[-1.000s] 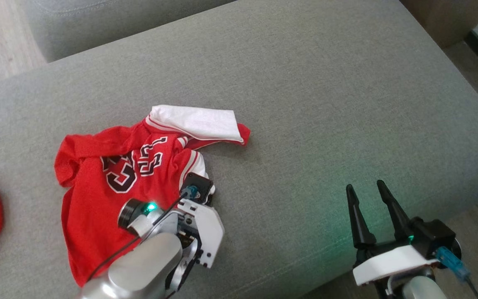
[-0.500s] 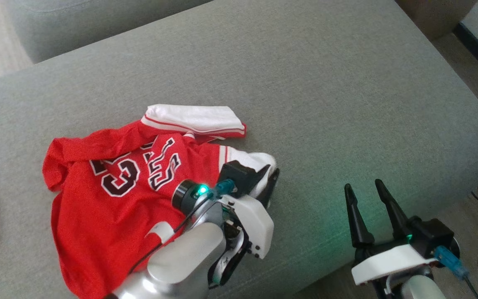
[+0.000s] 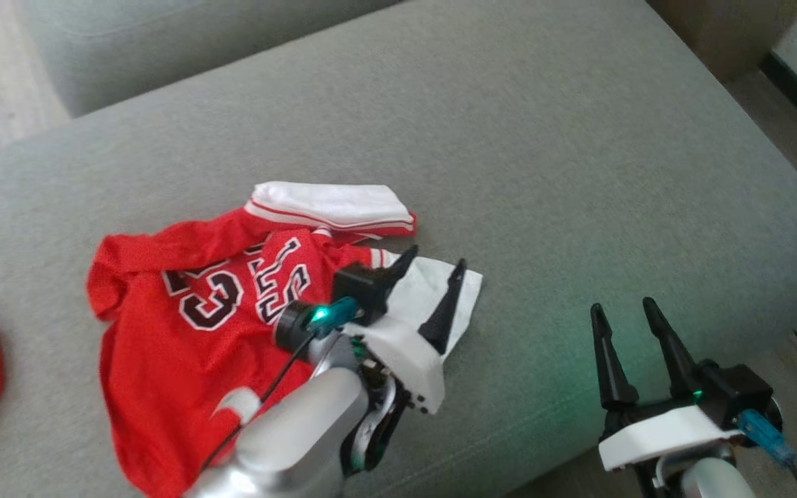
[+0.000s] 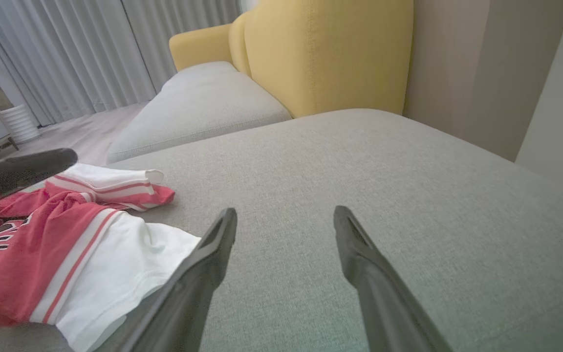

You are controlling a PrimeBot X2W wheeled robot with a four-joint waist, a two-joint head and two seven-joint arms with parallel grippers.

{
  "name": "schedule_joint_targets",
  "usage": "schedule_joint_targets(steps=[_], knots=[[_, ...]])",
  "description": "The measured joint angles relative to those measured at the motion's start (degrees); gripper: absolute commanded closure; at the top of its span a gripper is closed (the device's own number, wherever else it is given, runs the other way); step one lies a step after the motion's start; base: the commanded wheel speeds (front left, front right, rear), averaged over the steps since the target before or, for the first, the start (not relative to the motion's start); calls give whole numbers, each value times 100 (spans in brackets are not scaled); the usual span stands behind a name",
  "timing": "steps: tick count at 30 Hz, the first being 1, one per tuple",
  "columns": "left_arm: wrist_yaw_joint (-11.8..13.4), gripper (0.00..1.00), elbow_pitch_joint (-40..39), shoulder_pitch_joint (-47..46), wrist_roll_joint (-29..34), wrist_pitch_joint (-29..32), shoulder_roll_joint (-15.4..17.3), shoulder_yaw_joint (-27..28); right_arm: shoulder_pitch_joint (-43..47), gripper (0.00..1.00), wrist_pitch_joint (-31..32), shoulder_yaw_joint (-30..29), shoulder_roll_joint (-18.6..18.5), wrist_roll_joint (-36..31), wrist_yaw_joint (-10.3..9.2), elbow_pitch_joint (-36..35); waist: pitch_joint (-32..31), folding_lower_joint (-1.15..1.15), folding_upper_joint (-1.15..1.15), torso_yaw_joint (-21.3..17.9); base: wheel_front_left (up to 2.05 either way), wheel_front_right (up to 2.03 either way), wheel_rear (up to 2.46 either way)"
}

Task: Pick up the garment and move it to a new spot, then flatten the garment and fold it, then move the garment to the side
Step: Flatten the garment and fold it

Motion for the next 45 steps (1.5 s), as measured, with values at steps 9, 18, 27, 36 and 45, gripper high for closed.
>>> schedule_joint_targets(steps=[9, 18, 27, 36, 45], knots=[[857, 0, -1447, 1441, 946, -35, 786, 1220, 209, 0, 0, -269, 0, -478, 0, -312, -346, 0, 0, 582, 0, 0, 0], [944, 0, -2120, 2897, 1590, -34, 1036, 2348, 372, 0, 0, -545, 1, -754, 0, -417, -612, 0, 0, 1450, 0, 0, 0], [535, 0, -2214, 3817, 2173, -35, 842, 3192, 544, 0, 0, -777, 2, -823, 0, -154, -815, 0, 0, 2135, 0, 0, 0], [2, 0, -2075, 4186, 2763, -35, 460, 3936, 591, 0, 0, -733, 4, -858, 0, 105, -985, 0, 0, 2275, 0, 0, 0], [-323, 0, -2053, 4244, 3119, -35, 202, 4330, 584, 0, 0, -631, 5, -844, 0, 234, -997, 0, 0, 2226, 0, 0, 0]])
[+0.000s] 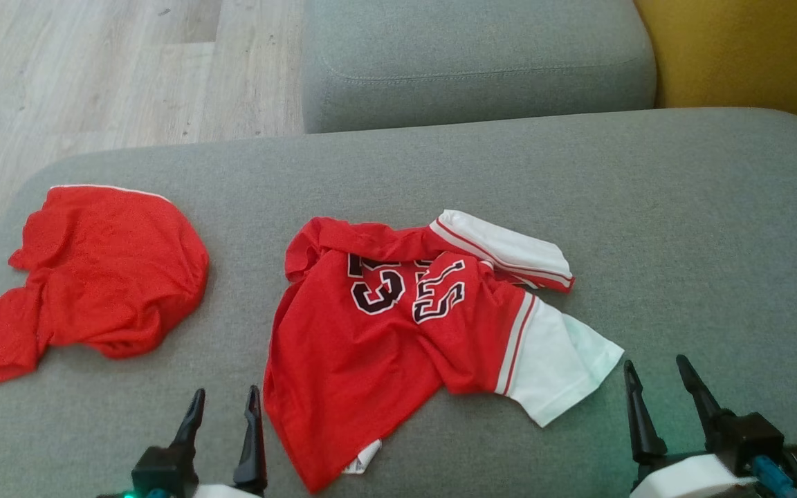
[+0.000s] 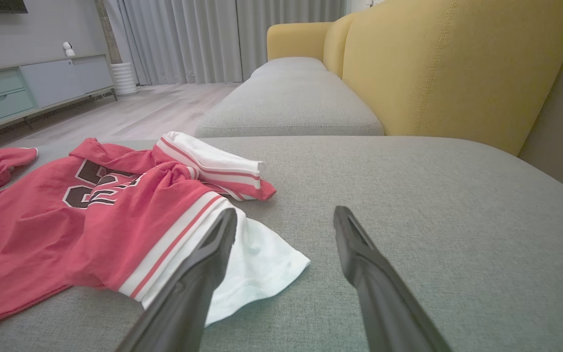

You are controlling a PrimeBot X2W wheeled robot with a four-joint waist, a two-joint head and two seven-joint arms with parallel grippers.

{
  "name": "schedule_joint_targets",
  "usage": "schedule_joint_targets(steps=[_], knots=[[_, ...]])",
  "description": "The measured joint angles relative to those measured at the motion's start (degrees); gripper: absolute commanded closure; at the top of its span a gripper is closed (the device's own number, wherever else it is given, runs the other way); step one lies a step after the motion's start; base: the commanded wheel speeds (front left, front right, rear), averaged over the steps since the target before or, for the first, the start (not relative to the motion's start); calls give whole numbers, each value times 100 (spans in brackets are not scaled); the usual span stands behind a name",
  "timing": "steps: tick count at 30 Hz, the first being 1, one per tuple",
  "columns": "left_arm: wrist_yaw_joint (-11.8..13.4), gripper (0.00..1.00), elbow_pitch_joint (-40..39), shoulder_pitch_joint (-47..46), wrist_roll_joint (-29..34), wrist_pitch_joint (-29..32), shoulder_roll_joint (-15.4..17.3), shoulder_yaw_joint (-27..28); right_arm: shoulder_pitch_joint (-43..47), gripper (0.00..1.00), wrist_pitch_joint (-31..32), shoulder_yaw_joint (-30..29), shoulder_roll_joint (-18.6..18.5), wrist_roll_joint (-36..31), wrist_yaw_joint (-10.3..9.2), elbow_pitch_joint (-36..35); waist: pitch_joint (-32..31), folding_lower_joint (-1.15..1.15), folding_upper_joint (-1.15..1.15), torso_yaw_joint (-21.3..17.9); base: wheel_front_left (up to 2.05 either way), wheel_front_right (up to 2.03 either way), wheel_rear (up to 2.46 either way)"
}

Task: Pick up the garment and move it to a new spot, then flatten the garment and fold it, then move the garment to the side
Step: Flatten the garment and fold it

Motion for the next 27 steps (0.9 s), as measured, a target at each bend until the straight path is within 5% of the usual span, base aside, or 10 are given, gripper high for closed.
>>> schedule_joint_targets(steps=[12, 20, 27], knots=[[-222, 0, 556, 21, 89, 186, -140, 29, -109, 0, 57, 35, 0, 82, 0, 280, -4, 0, 0, -36, 0, 0, 0], [-224, 0, 275, 37, -38, 2129, -154, -280, -1069, 0, 1875, 436, -249, -60, 0, 854, 89, 0, 0, -23, 0, 0, 0], [-191, 0, -32, 211, -207, 2861, -140, -331, -1681, 0, 3086, 1024, -684, 137, 0, 1439, 186, 0, 0, 20, 0, 0, 0]])
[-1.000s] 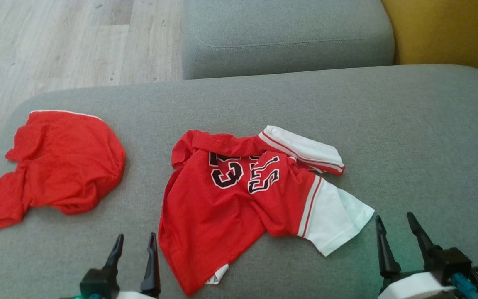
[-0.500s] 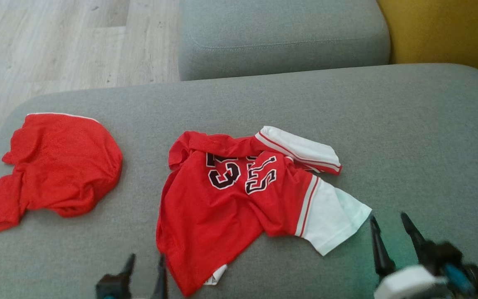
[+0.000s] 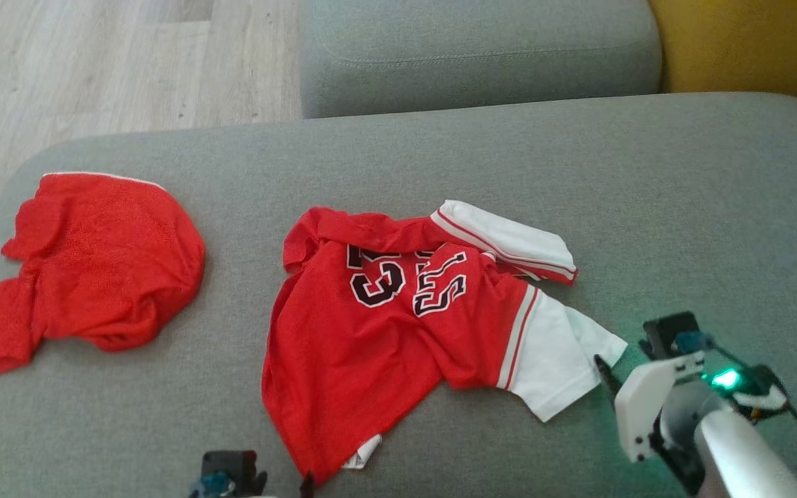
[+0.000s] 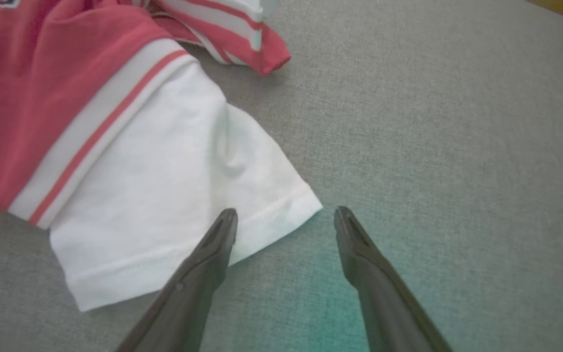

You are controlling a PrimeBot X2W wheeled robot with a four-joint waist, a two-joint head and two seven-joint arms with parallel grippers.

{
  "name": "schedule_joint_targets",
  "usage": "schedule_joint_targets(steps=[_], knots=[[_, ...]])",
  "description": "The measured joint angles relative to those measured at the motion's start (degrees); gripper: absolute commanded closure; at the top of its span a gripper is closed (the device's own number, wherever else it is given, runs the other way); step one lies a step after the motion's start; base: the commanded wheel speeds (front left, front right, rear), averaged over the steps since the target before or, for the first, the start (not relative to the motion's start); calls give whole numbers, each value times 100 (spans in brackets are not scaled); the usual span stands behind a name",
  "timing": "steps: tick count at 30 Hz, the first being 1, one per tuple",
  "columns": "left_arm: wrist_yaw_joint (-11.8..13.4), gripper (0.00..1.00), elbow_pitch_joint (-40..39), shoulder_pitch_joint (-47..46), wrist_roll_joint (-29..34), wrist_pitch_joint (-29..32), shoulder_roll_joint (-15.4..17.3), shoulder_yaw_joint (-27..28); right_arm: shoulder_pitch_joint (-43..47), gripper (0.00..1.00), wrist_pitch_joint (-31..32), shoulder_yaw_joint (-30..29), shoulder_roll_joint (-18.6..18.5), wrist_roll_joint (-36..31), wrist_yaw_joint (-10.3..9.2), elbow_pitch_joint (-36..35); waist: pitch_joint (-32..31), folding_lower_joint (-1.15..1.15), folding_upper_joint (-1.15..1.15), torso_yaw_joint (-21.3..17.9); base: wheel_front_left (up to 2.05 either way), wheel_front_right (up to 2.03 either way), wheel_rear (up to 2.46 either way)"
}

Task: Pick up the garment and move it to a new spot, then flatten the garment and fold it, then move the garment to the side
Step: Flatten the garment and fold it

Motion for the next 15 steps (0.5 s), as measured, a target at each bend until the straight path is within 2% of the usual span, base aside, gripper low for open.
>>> schedule_joint_targets(steps=[6, 15], knots=[[0, 0, -36, 30, -57, 232, 2, -107, -388, 0, 144, 155, -232, 41, 0, 296, 115, 0, 0, 79, 0, 0, 0], [-51, 0, 68, 9, -182, 392, 2, -160, -650, 0, 211, 425, -266, 276, 0, 699, 237, 0, 0, 126, 0, 0, 0]])
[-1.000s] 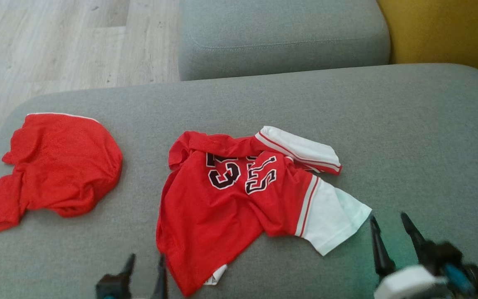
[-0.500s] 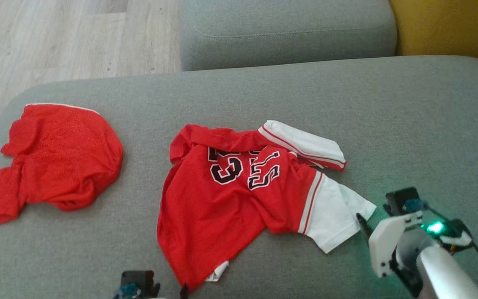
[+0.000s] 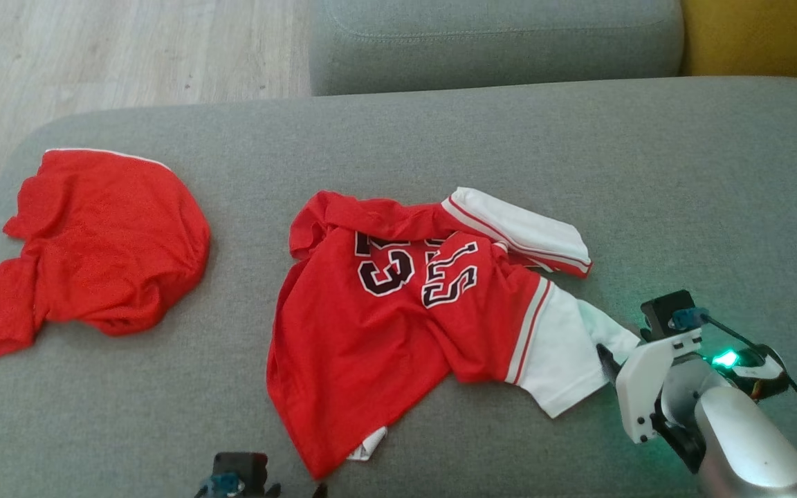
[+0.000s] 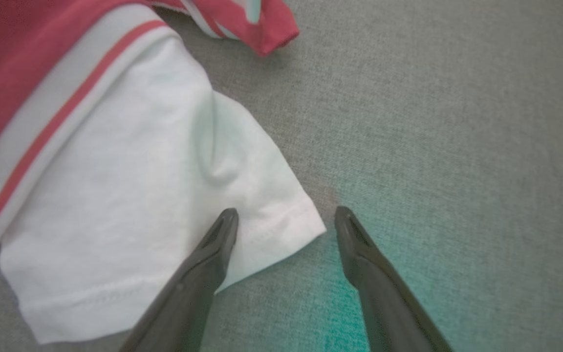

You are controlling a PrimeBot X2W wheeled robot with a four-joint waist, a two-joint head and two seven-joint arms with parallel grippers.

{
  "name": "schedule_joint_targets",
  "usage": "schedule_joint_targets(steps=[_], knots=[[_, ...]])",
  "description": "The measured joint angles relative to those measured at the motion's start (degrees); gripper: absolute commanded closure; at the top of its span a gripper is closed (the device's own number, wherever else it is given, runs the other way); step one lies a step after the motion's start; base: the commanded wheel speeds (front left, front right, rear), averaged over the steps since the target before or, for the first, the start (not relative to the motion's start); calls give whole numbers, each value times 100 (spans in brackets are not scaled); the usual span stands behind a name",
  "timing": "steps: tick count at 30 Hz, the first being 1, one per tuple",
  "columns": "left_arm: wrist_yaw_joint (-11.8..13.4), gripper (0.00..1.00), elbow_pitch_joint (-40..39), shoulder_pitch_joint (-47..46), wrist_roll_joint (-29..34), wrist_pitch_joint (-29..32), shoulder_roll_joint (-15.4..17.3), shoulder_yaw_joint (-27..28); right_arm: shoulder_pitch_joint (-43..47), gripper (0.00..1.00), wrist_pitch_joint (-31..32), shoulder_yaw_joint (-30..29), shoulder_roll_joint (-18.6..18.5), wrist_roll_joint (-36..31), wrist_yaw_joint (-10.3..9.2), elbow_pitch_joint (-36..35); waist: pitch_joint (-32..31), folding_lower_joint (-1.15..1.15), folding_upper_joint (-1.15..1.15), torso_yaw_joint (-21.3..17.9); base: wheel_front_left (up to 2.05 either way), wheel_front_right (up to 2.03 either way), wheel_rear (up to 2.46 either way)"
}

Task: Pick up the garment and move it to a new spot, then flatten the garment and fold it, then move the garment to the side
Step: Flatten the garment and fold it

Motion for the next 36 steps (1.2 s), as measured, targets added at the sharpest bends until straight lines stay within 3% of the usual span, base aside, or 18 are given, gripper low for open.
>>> schedule_joint_targets(steps=[19, 20, 22, 23, 24, 25, 31, 36], knots=[[2, 0, 668, -757, -564, -327, -68, -252, -416, 0, -177, 360, 1, 240, 0, 319, 238, 0, 0, -91, 0, 0, 0], [2, 11, 716, -797, -583, -358, -67, -289, -429, 0, -169, 383, 0, 267, 0, 337, 241, 0, 0, -90, 0, 0, 0], [25, 62, 836, -878, -620, -409, -64, -308, -477, 0, -138, 481, -3, 342, 0, 377, 240, 0, 0, -91, 0, 0, 0], [25, 91, 914, -937, -644, -431, -58, -310, -492, 5, -123, 531, -7, 386, 0, 385, 240, 0, 0, -92, 0, 0, 0], [9, 100, 970, -992, -702, -431, -59, -323, -496, 68, -118, 570, -3, 466, 0, 383, 241, 0, 0, -94, 0, 0, 0], [-7, 100, 1037, -1052, -765, -432, -66, -367, -495, 100, -116, 602, 4, 570, 0, 383, 239, 0, 0, -96, 0, 0, 0], [-109, 100, 1002, -1092, -1294, -632, -68, -390, -426, 100, -104, 569, 45, 1634, 0, 12, 178, 0, 0, -149, 0, 0, 0], [-177, 100, -59, -1008, -1724, -671, -57, -155, -62, 100, -152, 142, -87, 3120, 0, -1534, 79, 0, 0, -227, 0, 0, 0]])
